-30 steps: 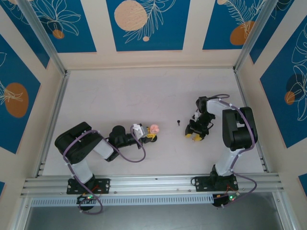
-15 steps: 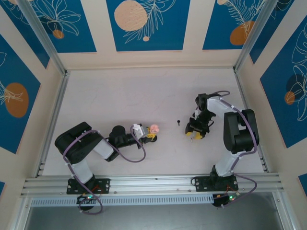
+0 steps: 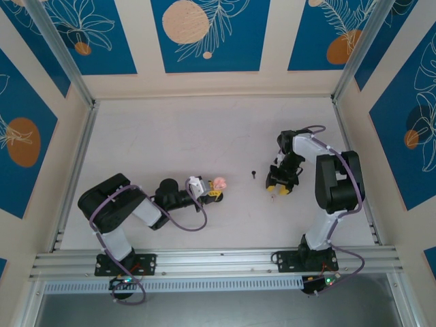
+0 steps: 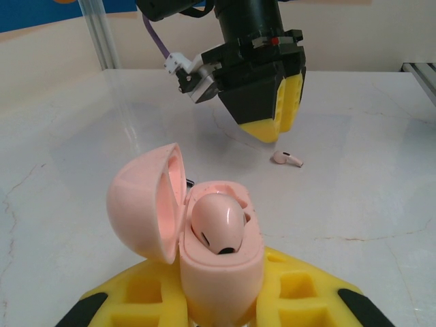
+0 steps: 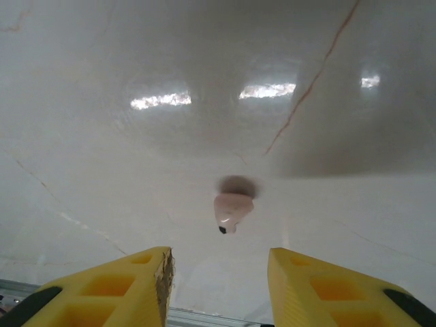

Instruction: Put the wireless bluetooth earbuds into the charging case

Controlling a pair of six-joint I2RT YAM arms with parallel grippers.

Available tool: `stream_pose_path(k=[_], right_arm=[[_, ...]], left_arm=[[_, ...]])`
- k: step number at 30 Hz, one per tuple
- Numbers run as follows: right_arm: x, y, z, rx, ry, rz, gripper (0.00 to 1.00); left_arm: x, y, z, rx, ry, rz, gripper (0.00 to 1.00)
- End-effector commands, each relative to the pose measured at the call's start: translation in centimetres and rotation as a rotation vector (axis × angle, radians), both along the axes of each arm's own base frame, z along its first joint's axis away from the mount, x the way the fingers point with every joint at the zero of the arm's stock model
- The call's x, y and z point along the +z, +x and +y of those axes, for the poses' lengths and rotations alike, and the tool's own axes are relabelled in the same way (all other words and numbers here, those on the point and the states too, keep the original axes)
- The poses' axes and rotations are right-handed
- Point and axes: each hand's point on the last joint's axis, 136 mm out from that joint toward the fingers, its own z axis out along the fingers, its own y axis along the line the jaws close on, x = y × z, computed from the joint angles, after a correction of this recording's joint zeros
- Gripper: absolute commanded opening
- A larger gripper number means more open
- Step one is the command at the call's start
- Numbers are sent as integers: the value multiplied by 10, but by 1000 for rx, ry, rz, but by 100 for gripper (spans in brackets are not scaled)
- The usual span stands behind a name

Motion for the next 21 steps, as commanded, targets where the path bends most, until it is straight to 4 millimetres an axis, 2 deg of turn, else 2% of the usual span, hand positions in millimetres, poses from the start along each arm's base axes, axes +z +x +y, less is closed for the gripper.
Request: stream_pose_path(k=[1, 21], right_arm=[[-6, -3, 4, 10, 22, 21, 41], [-25, -11, 5, 22, 13, 69, 39]], left_arm=[[11, -3, -3, -10, -23, -47, 6], [10, -3, -3, -4, -21, -44, 6]])
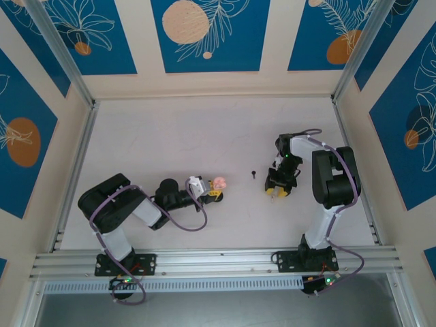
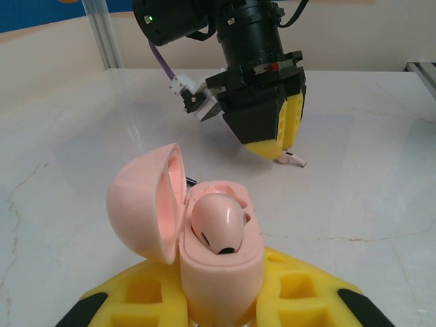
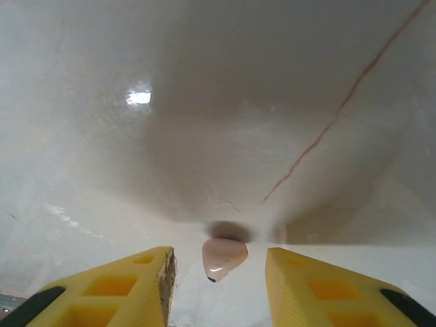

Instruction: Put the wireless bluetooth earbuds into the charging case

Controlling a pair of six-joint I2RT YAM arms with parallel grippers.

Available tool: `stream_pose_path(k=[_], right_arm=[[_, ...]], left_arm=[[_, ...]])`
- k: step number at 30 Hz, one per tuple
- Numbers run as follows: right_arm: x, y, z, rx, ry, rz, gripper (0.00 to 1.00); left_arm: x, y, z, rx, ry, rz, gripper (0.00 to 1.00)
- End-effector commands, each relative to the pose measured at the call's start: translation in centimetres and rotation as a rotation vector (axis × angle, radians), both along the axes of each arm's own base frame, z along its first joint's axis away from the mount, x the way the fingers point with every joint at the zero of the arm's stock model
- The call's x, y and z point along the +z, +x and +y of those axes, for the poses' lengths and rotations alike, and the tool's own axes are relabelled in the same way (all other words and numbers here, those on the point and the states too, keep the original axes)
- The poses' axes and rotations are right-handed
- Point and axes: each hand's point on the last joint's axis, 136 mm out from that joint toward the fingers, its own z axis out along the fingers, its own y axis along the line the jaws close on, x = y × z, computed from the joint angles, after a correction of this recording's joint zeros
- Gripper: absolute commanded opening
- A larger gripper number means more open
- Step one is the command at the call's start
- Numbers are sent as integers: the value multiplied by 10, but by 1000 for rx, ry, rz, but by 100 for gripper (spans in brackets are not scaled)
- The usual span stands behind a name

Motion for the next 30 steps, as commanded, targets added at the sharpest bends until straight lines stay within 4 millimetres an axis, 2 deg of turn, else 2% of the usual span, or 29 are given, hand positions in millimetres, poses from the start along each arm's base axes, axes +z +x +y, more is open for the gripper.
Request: stream_pose_path(k=[1, 19, 30], right_arm=[[-5, -9, 4, 6, 14, 40, 39], [-11, -13, 5, 13, 7, 59, 35], [-13, -13, 8, 5, 19, 54, 25]], left_arm=[[10, -4, -3, -13, -22, -44, 6], [9, -5, -4, -17, -20, -41, 6], [9, -3, -5, -16, -19, -42, 6]])
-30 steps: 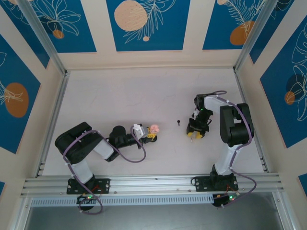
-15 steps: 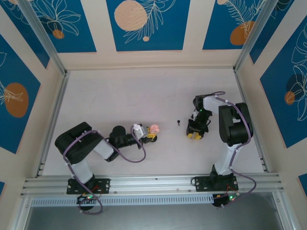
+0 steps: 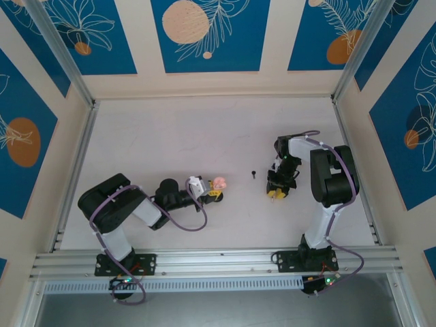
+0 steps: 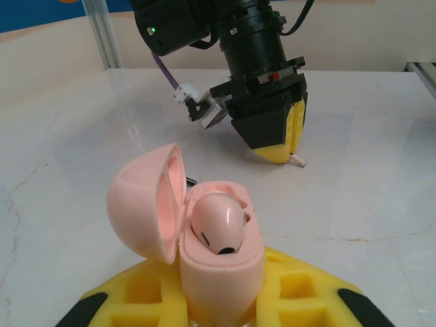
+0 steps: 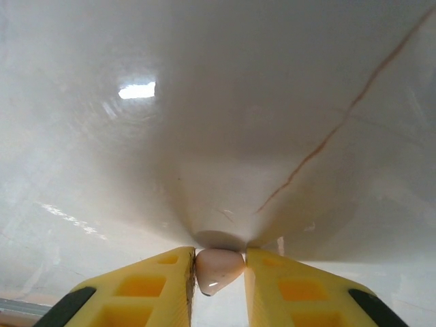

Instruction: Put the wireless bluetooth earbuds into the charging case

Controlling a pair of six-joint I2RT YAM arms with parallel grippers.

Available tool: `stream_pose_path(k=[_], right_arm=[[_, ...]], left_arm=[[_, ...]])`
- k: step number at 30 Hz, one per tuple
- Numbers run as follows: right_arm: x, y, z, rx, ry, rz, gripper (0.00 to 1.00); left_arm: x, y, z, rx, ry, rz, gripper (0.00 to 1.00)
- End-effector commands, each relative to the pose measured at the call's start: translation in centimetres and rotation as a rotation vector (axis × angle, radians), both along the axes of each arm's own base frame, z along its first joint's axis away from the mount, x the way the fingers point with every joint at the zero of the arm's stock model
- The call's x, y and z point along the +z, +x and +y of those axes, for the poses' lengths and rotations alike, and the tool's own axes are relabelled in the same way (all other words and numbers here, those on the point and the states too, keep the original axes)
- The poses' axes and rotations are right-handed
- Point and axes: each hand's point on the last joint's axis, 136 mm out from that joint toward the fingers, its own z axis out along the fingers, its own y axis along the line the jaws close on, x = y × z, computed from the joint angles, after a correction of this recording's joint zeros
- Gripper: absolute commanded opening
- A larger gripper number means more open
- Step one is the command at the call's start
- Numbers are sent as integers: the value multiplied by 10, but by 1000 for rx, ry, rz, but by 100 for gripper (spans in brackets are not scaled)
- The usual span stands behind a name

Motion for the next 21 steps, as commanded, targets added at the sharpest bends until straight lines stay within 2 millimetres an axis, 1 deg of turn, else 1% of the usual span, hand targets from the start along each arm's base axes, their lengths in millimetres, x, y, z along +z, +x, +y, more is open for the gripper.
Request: stream_pose_path(k=[1, 14, 21], right_arm=[[-5, -7, 7, -8, 31, 24, 24], [8, 2, 15, -46, 55, -113, 22], [19, 8, 26, -64, 65, -231, 23]], left_arm=[[9, -3, -5, -17, -20, -42, 6], [3, -2, -10, -30, -12, -35, 6], [0, -3, -15, -45, -11, -23, 6]])
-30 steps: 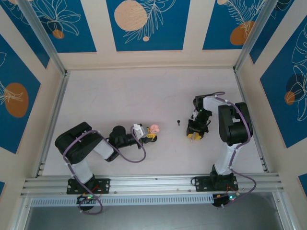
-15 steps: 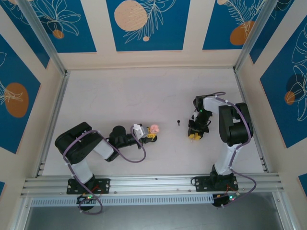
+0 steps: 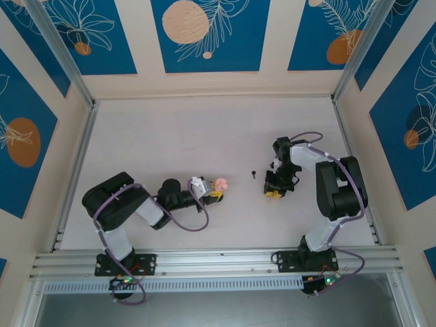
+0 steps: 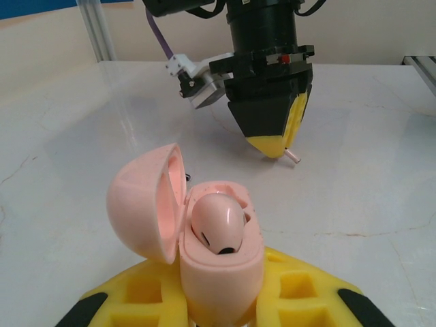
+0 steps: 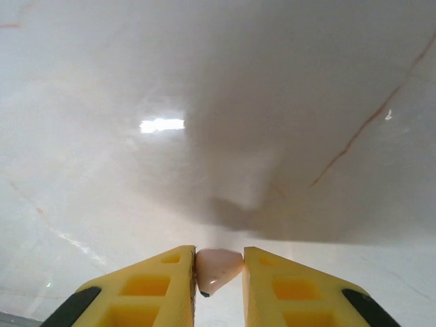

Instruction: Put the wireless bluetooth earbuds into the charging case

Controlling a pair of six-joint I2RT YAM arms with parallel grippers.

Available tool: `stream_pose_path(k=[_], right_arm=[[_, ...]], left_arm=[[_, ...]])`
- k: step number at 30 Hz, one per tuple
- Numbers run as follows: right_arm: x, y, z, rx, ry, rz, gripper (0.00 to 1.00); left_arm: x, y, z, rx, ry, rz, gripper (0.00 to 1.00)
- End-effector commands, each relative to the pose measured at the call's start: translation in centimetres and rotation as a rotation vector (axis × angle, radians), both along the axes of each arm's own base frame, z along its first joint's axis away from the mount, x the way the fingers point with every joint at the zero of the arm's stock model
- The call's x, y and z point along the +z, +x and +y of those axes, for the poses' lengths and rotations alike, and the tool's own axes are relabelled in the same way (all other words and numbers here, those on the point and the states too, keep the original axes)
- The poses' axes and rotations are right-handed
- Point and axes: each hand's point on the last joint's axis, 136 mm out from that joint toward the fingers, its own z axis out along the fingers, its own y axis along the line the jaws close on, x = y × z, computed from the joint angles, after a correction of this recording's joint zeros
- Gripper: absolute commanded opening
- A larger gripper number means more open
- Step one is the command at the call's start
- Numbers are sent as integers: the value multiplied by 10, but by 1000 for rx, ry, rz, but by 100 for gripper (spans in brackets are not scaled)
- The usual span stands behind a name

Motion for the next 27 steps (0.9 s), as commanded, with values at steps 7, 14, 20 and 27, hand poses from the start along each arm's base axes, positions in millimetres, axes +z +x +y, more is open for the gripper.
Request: stream_pose_path(k=[7, 14, 20, 27], right_arm=[[25, 17, 29, -54, 84, -210, 22], [41, 24, 52, -23, 112, -355, 22], [51, 24, 73, 14, 133, -448, 21], [65, 21, 96, 18, 188, -551, 21]], left_arm=[[0, -2, -14, -38, -11, -24, 5], [-9, 0, -17, -34, 3, -11, 5], [-14, 2, -20, -30, 10, -3, 5], [-19, 3, -21, -23, 19, 3, 5]])
